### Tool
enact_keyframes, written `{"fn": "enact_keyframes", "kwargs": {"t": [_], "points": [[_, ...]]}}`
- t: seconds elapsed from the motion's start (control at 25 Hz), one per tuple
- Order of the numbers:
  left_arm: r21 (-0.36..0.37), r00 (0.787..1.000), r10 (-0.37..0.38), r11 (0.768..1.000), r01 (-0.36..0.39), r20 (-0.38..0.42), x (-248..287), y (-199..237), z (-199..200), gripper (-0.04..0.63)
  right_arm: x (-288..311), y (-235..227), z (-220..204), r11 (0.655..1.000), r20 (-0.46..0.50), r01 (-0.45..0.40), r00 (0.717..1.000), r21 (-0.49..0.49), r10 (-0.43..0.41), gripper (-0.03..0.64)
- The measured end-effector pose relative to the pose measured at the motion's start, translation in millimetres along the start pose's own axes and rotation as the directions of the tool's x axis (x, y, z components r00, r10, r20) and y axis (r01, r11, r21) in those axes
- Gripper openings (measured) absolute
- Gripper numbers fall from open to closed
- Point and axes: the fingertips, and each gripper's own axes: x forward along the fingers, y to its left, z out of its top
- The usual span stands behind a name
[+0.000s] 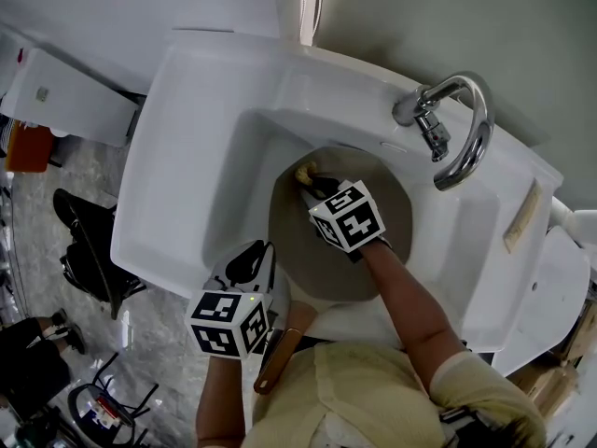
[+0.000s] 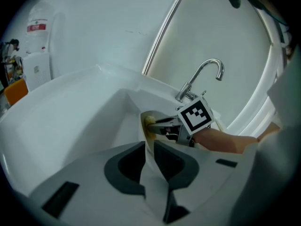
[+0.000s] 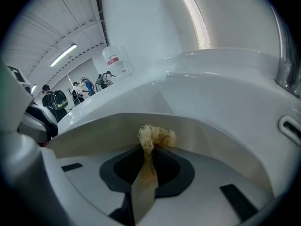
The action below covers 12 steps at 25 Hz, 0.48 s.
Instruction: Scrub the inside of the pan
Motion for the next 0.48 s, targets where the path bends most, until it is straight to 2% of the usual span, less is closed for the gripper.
{"fn": "enact_keyframes", "kwargs": {"t": [0.12, 0.48], "points": [[-0.009, 1.000, -0.010, 1.000, 0.010, -0.005, 2.1, -2.5, -2.5, 0.097, 0.8, 11.8, 0.9, 0.999, -0.001, -0.035, 0.999, -0.039, 0.035, 0.074], [0.034, 1.000, 0.008, 0.999, -0.008, -0.012, 4.6, -3.0, -3.2, 0.097, -1.0, 42.9, 1.6, 0.975, -0.018, -0.149, 0.989, -0.163, 0.148, 0.074]]}}
